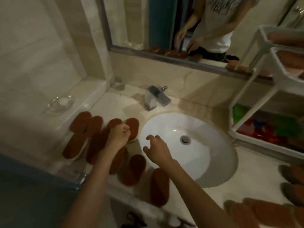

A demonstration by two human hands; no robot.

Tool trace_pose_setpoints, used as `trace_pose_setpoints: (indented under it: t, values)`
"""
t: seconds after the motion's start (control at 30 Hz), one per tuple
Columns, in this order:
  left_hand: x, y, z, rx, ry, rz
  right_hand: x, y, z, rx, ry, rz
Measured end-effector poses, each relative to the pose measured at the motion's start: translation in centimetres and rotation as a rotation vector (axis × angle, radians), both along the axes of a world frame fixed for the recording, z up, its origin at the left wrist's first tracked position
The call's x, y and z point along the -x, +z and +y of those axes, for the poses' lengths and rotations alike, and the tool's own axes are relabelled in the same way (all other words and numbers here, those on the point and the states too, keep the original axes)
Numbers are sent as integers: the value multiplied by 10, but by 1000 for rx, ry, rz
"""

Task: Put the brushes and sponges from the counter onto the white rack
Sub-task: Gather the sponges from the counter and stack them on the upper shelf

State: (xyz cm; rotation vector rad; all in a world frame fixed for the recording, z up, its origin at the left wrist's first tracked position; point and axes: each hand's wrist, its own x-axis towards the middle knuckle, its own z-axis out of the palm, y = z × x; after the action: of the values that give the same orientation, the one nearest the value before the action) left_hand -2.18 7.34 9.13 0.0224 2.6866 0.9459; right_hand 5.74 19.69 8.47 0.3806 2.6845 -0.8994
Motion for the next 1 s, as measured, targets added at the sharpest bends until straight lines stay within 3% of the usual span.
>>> trace_pose_setpoints:
  t: [0.2, 0.53, 0.77, 0.87, 1.0]
  values:
    - [-3, -49, -65, 158, -118, -93, -2, -46, -63, -136, -62, -194]
    - [-25, -78, -68, 344, -351, -55, -9, -73, -81, -204, -63, -367]
    - [-28, -74, -63, 418, -352, -58, -12, -75, -81, -229, -111, -237]
    - [-33, -65, -57, 351, -222, -38, -14, -61, -71, -197, -212, -71]
    - [-34, -30, -31, 269, -176, 136, -15, -24, -34, -76, -348, 211]
